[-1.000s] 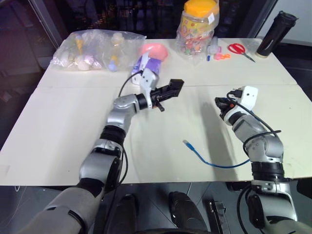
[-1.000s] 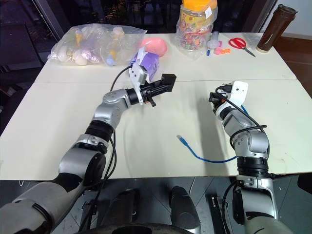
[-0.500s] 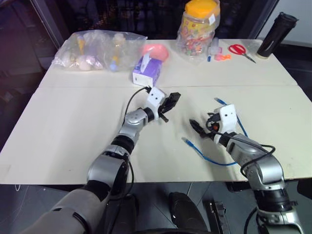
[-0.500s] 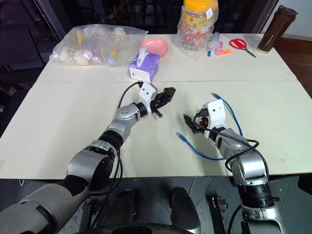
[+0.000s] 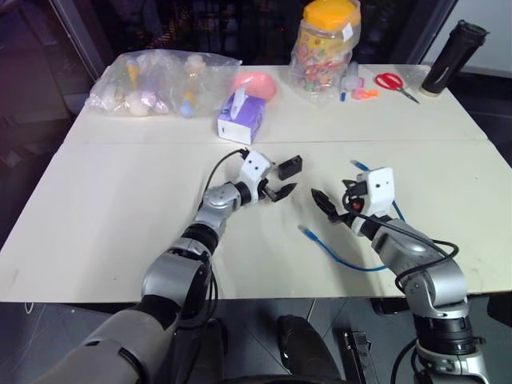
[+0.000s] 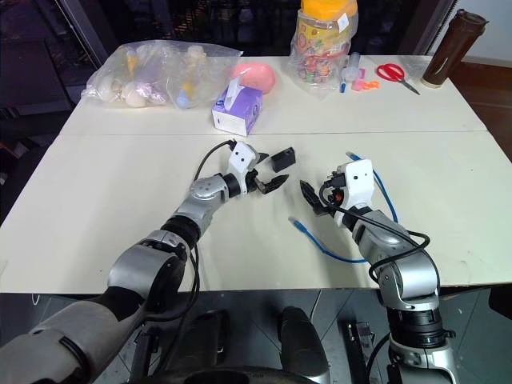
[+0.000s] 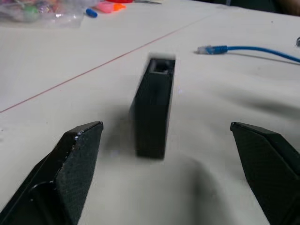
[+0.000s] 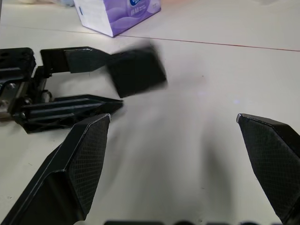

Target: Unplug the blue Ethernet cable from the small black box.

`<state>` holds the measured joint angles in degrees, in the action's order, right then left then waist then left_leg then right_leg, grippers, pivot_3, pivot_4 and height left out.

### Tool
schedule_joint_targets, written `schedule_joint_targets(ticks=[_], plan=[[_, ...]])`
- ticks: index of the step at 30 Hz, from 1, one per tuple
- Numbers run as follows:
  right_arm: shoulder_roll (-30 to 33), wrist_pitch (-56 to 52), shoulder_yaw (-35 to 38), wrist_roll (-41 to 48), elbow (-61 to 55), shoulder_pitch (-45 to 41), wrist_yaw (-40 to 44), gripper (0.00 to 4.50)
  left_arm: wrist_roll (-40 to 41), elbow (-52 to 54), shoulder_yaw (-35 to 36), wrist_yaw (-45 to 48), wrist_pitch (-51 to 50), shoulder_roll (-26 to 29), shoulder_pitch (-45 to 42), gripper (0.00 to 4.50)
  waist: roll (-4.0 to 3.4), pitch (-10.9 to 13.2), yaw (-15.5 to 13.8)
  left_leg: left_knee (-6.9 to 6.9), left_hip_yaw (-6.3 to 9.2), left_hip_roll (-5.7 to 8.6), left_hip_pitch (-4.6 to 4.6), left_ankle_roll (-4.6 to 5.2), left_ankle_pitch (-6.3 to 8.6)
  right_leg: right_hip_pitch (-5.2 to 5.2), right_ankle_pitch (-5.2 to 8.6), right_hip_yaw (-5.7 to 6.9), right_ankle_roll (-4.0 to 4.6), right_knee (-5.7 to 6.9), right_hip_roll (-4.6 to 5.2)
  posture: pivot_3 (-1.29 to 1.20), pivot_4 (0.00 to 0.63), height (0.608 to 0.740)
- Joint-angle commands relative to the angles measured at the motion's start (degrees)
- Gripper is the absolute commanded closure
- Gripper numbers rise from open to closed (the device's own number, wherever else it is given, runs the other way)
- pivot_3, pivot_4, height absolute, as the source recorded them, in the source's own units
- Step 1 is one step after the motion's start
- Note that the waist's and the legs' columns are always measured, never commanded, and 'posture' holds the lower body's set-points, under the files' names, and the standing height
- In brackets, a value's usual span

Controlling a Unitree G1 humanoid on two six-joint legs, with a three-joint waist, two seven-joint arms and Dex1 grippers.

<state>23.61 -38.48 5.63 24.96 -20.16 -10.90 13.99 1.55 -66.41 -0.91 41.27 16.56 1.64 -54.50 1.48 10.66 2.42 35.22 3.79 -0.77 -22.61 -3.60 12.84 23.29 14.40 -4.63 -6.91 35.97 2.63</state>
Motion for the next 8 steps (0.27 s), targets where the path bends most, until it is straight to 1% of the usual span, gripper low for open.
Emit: schedule_joint_targets(ticks=[1, 5, 8], plan=[[0.4, 0.9, 2.3, 0.3, -2.9, 0.9, 0.9, 0.00, 2.0, 6.9, 1.3, 3.0, -2.2, 3.3, 1.3, 0.02, 0.00, 0.0, 0.0, -0.01, 0.00, 0.00, 0.00, 0.00, 0.00, 0.00, 0.00, 0.00, 0.00, 0.00, 0.00, 0.00, 0.150, 0.739], [2.3, 1.3, 3.6, 1.7, -6.2, 4.4, 4.7, 0.00, 6.0, 23.0, 1.7, 9.6, -13.5, 10.2, 8.3, 0.02, -0.01, 0.0, 0.2, -0.07, 0.00, -0.03, 0.06, 0.00, 0.00, 0.00, 0.00, -0.01, 0.01, 0.05, 0.00, 0.00, 0.150, 0.739], [3.7, 0.7, 4.1, 3.2, -9.8, 6.9, 7.3, 0.00, 8.5, 35.3, 1.0, 11.7, -23.4, 13.9, 13.6, 0.02, -0.02, 0.0, 0.1, -0.09, 0.01, -0.05, 0.07, 0.00, 0.00, 0.00, 0.00, 0.00, 0.01, 0.08, 0.00, 0.00, 0.150, 0.739]])
